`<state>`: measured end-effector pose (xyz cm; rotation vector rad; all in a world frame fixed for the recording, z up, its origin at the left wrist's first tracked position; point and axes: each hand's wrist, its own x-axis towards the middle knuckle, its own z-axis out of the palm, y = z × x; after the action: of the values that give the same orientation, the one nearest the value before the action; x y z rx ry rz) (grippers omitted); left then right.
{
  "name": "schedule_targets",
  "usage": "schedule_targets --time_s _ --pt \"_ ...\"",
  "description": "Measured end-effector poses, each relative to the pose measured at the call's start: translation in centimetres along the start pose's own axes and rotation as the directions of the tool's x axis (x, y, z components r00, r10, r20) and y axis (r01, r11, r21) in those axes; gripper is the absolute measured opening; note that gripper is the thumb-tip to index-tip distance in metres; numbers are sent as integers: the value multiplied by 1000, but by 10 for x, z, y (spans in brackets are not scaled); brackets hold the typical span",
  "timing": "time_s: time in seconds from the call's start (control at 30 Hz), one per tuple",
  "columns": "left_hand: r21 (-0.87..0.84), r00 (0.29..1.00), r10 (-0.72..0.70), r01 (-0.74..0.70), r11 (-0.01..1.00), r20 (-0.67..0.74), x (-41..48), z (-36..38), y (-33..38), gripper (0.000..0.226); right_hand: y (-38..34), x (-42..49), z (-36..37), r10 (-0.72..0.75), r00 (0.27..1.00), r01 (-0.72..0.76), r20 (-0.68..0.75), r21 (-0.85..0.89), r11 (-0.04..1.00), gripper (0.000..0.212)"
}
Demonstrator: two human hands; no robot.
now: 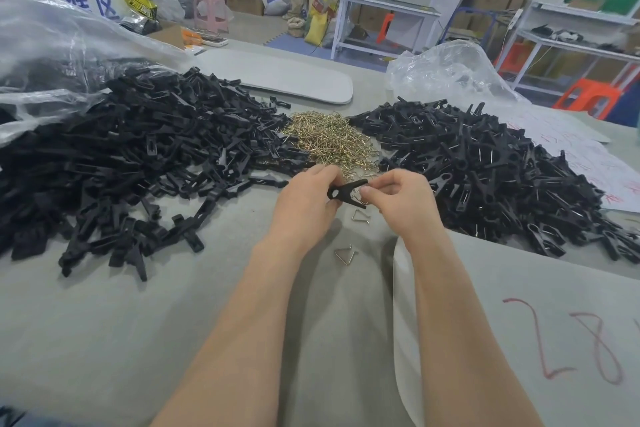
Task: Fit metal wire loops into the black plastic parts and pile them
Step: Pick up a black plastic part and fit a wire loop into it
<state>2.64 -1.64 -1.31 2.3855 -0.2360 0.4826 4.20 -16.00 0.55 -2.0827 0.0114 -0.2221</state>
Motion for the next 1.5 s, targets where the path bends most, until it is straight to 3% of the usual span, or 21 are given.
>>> schedule_targets --time_s 0.17,0.27,0.37,0.5,0.67,0.8,0.93,1.23,1.43,1.5 --pt "-35 999 7 -5 999 52 -1 -2 -2 15 -1 -2 -1 -73 997 73 -1 -105 992 24" --pt "-109 995 20 -9 994 99 0 -7 -4 15 -2 -4 -6 -7 996 -3 94 109 994 21" --pt "-211 990 18 12 977 139 0 -11 -5 18 0 -4 -14 39 981 -109 193 368 923 17" --pt "-226 985 51 -13 974 165 0 -12 -3 20 3 -3 -16 68 960 -202 273 499 843 16" --pt "-193 986 85 -57 979 140 0 -13 -3 21 5 -2 -16 67 951 -226 303 526 820 17" --pt "-190 988 93 -69 979 122 0 -13 -3 21 3 -2 -15 31 968 -149 250 466 872 18" --pt "-224 990 97 -73 972 98 0 -14 -4 22 2 -4 -16 13 961 -168 275 548 819 16" --pt "-341 986 39 19 940 161 -1 -16 -5 25 2 -6 -23 -110 952 -38 286 467 884 17" --pt "-373 991 61 -12 928 120 -1 -18 -2 21 6 -4 -20 12 938 -239 347 619 748 10" --pt "-441 990 87 -30 897 109 -1 -16 4 26 8 -5 -13 79 908 -310 412 533 787 11"
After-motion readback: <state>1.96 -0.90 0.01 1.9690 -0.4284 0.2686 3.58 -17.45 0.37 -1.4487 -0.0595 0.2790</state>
